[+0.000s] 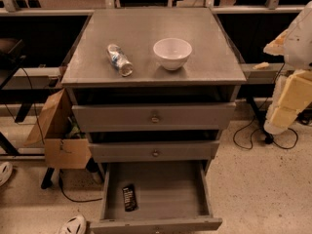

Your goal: Pick rxbar chocolate from bottom drawer and place on counter

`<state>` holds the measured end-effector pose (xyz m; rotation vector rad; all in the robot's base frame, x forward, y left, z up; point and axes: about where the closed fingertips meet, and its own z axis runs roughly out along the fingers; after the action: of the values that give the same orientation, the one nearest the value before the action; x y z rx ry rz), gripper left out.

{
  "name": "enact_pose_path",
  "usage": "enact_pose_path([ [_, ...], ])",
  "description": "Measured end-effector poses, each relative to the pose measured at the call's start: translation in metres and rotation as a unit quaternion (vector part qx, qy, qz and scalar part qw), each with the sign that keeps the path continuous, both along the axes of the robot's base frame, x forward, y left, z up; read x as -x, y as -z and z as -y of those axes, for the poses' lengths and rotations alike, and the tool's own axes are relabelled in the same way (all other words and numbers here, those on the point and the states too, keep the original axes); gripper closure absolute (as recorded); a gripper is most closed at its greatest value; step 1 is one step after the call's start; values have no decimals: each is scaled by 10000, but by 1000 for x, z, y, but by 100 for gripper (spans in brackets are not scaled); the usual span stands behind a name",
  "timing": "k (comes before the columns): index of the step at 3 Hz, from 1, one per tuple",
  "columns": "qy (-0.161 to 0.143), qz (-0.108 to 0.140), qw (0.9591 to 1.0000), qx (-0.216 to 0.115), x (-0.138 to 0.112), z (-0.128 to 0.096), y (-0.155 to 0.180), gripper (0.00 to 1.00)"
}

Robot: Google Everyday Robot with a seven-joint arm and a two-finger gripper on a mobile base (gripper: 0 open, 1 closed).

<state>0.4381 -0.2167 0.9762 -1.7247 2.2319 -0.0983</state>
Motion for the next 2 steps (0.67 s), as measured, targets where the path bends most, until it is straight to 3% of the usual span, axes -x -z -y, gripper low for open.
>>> enact_pose_path([
  [1, 1, -1, 10000, -1, 0, 0, 0, 0],
  [2, 331, -183, 9991, -191, -6, -10, 25, 0],
])
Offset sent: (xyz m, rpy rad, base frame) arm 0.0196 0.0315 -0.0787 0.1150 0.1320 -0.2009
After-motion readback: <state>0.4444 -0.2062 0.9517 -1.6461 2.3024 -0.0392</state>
